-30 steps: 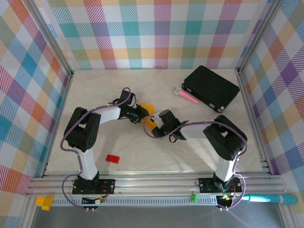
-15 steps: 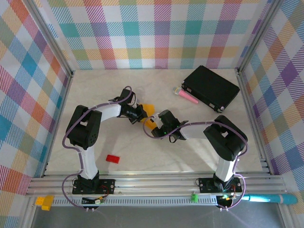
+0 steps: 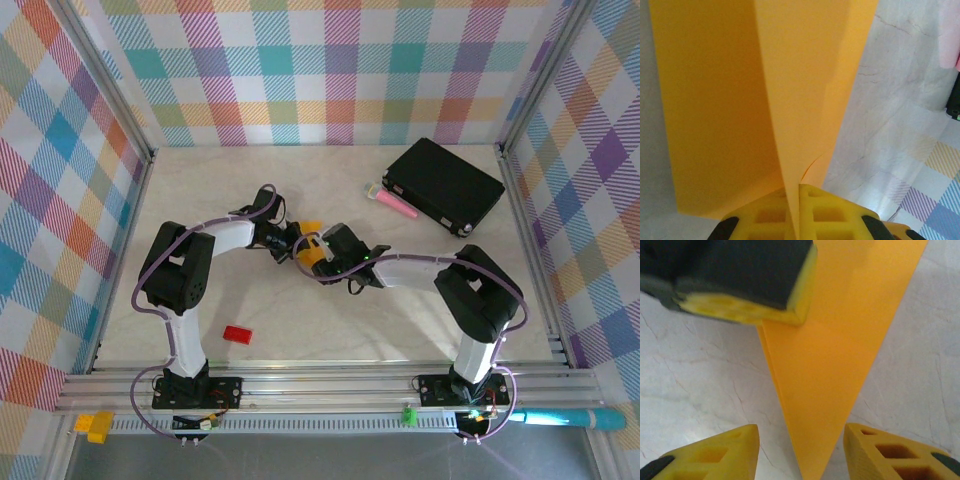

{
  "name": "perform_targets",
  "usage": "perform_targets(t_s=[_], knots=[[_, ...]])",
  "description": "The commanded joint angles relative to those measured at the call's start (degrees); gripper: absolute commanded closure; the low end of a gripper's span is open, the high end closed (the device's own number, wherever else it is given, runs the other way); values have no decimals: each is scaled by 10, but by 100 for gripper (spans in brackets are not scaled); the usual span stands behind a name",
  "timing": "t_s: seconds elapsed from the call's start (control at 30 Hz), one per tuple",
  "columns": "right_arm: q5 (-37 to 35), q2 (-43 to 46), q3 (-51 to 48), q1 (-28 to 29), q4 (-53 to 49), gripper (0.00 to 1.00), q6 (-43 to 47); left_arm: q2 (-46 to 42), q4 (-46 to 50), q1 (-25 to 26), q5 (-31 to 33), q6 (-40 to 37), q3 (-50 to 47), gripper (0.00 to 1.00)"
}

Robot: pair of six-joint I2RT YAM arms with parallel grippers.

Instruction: Fold a paper plane with a square sheet of paper (pick it up from the middle)

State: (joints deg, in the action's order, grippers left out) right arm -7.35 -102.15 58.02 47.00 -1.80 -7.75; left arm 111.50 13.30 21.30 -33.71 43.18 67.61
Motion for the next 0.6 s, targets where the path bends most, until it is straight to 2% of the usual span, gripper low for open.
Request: perform_targets(t_s=[0.0,0.57], knots=[[-20,-26,25,10,-16,53,-15,-19,-4,4,4,12,-8,98],[-79,-87,61,24,-7,64,-14,-26,-8,10,-3,26,-6,98]])
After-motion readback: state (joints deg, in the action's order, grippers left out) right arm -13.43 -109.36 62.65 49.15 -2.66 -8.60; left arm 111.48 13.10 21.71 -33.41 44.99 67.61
